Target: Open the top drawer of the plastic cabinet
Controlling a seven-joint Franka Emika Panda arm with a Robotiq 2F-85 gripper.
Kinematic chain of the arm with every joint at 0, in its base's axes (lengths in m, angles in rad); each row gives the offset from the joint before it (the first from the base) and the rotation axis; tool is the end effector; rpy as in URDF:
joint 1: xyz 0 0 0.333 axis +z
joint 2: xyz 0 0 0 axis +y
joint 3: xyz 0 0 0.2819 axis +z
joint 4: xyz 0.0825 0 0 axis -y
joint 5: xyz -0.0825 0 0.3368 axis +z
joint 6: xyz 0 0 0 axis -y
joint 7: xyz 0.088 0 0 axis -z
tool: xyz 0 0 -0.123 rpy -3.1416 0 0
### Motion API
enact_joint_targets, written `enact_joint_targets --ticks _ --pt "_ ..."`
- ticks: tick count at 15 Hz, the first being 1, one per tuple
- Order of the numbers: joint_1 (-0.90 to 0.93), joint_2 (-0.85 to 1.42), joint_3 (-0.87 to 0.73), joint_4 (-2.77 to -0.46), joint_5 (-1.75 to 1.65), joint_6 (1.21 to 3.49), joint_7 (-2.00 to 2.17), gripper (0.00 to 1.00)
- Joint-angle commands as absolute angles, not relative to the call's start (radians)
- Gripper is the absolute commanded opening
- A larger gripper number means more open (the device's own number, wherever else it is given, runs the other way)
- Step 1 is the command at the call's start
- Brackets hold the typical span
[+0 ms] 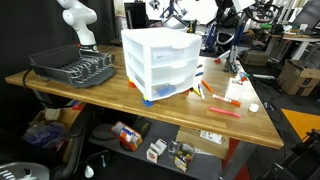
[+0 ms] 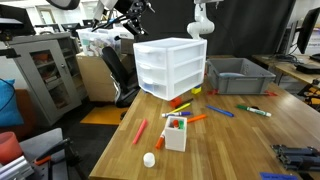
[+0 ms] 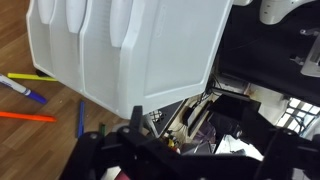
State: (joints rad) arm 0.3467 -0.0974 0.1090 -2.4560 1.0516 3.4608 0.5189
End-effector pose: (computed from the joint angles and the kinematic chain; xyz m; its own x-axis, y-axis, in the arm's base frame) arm 0.4564 0.1063 0.4215 0.2358 -0.9534 0.1883 -0.5171 -0.2871 -0.8063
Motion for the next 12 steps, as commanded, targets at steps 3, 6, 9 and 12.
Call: enact_joint_targets --ticks 3,6,9,12 --pt "0.349 -0.101 0.108 -2.457 1.046 3.458 0.523 1.00" --pt "0.375 -0.120 0.105 -2.464 1.022 3.429 0.561 1.00" --pt "0.432 -0.132 0.103 -2.476 0.980 3.433 0.649 1.00" --pt "0.493 -0.132 0.095 -2.501 0.944 3.440 0.738 1.00"
